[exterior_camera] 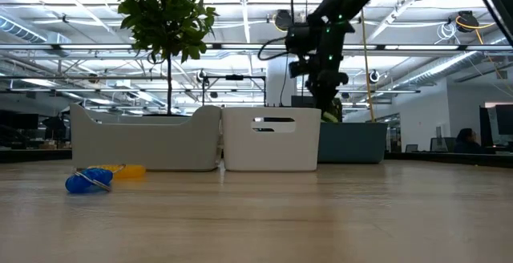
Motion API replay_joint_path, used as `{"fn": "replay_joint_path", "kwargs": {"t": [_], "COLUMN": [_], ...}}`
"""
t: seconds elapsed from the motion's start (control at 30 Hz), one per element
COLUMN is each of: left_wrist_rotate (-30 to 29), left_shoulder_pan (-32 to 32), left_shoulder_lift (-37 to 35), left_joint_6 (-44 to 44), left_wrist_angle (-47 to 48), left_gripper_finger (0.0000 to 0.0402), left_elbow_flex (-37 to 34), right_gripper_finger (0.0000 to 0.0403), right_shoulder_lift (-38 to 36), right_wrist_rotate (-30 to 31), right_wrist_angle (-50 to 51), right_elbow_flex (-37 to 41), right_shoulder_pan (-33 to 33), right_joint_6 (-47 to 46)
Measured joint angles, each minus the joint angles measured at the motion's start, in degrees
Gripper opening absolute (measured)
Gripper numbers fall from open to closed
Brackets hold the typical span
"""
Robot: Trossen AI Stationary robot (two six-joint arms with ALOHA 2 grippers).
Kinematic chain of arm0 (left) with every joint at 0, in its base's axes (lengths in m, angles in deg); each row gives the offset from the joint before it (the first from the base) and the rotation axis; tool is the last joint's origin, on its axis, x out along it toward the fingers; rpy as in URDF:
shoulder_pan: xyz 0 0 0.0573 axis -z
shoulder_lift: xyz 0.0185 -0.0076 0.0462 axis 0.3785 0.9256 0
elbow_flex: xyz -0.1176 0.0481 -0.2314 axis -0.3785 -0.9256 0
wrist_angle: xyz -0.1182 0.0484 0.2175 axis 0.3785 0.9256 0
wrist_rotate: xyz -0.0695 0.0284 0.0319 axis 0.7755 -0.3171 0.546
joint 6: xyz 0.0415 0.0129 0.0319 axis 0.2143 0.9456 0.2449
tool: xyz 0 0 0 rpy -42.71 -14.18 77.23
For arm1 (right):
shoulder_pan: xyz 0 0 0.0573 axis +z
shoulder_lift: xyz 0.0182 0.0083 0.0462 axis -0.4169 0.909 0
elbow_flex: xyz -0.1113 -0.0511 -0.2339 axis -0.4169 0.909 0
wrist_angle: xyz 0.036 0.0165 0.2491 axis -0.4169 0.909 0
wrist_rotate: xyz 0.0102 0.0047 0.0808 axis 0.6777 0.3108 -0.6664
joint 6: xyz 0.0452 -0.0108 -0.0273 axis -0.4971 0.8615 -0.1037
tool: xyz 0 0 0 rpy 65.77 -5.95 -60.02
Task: Sort spring keychains
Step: Put the green spring keychain into the blue bin
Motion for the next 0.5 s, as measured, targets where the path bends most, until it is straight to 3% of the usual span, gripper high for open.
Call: {"fn": "replay_joint_path", "kwargs": {"t": [0.5], "left_wrist_rotate": [-0.55], "left_shoulder_pan": [0.00], "left_shoulder_lift": [0.00], "left_joint_6": [0.16], "left_wrist_angle": [-0.29], "left_gripper_finger": [0.0267], "left_elbow_flex": [0.00], "right_gripper_finger": [0.0000], "right_shoulder_lift": [4.53], "right_wrist_rotate": [-2.28], "right_wrist_angle": [-9.44], "right_elbow_flex": [8.56], "right_shoulder_pan": [-0.22], "right_joint_6": [0.58]}}
